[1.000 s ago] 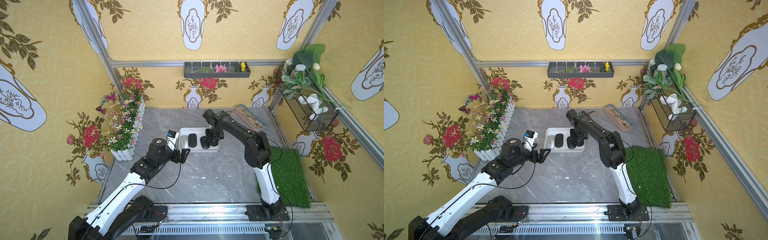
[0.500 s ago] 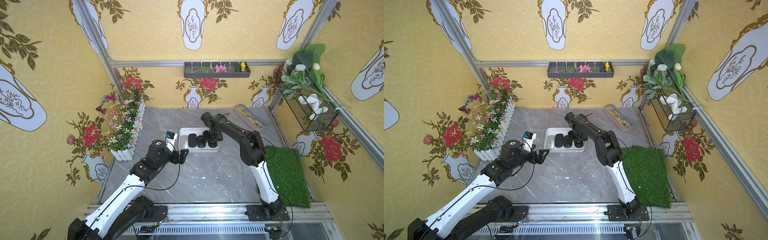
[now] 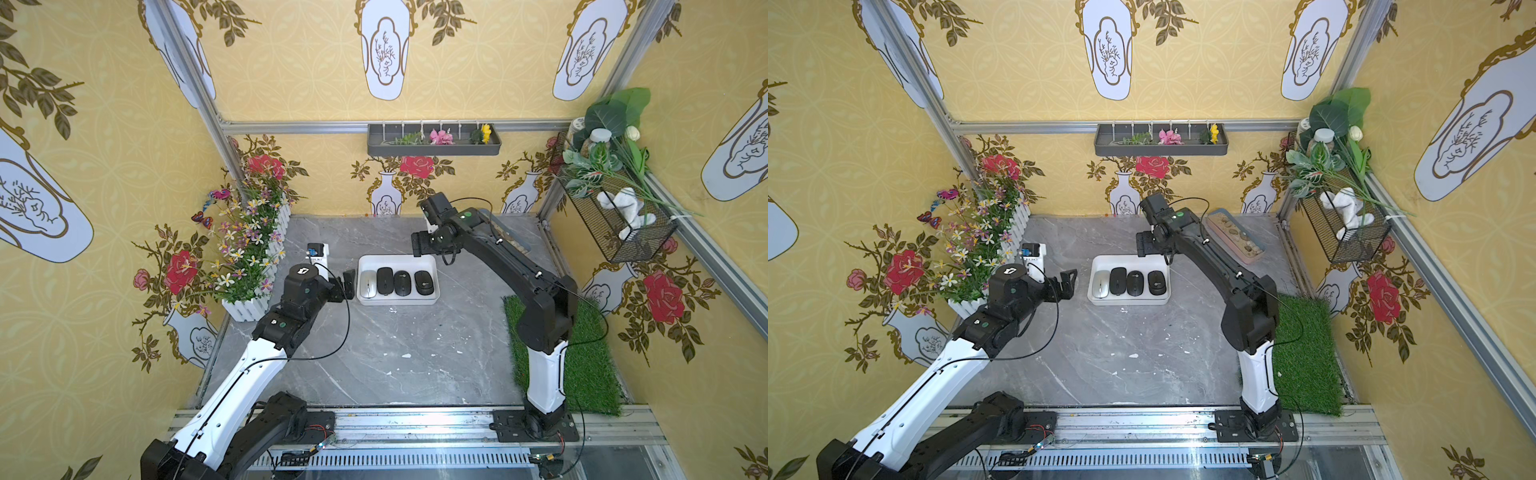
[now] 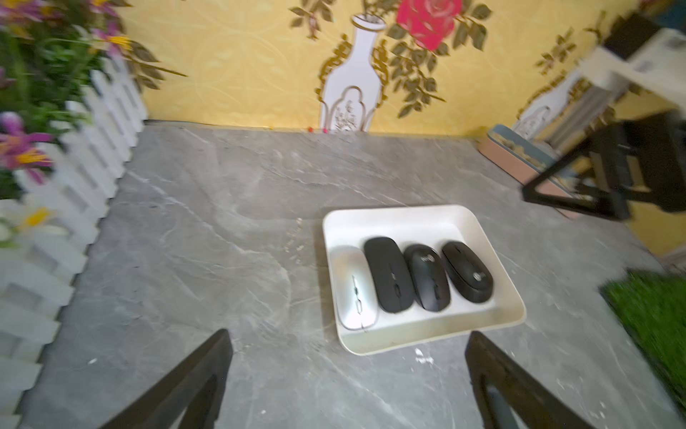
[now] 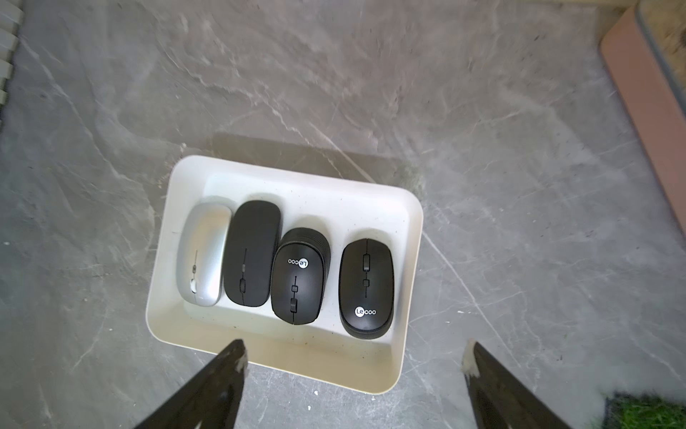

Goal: Put the mouse in the storage box
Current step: Place the mouse in the storage box, then reset both arms

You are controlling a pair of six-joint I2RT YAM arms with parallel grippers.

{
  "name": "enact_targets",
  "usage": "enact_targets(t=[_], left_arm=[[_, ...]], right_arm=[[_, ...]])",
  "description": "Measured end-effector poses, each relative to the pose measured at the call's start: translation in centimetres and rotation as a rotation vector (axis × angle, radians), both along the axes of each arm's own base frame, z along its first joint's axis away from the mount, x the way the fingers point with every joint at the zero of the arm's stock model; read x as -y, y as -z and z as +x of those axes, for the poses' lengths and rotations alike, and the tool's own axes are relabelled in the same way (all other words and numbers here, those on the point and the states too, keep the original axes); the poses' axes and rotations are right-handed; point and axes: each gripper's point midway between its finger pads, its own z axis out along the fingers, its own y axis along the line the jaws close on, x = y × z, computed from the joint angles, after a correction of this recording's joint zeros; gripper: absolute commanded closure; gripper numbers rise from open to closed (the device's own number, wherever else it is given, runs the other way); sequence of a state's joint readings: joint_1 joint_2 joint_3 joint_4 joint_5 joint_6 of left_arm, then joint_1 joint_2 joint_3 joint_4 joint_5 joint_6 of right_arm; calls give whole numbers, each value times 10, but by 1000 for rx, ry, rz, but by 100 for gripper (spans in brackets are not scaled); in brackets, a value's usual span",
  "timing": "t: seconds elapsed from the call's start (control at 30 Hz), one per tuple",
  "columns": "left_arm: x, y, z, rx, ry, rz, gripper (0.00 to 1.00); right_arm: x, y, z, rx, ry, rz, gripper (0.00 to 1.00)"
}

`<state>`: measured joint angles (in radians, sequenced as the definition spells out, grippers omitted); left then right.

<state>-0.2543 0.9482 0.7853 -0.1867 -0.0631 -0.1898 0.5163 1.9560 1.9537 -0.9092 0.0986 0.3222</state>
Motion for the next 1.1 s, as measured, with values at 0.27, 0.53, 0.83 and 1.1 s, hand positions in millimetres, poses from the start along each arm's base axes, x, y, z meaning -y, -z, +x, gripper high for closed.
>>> enact_targets(t=[0.27, 0.53, 0.83, 1.1], left_arm=[[-75, -55, 75, 33, -214, -35, 0], [-81, -28, 41, 124, -208, 32, 0], [-105, 40, -38, 191, -325, 126, 0], [-119, 134, -48, 49, -382, 167, 0]], right_arm=[[90, -64, 47, 243, 138, 14, 2], [132, -28, 9, 337, 158, -43, 3], [175, 56, -88, 369, 195, -98, 3], [202, 123, -116, 308, 260, -211, 3]])
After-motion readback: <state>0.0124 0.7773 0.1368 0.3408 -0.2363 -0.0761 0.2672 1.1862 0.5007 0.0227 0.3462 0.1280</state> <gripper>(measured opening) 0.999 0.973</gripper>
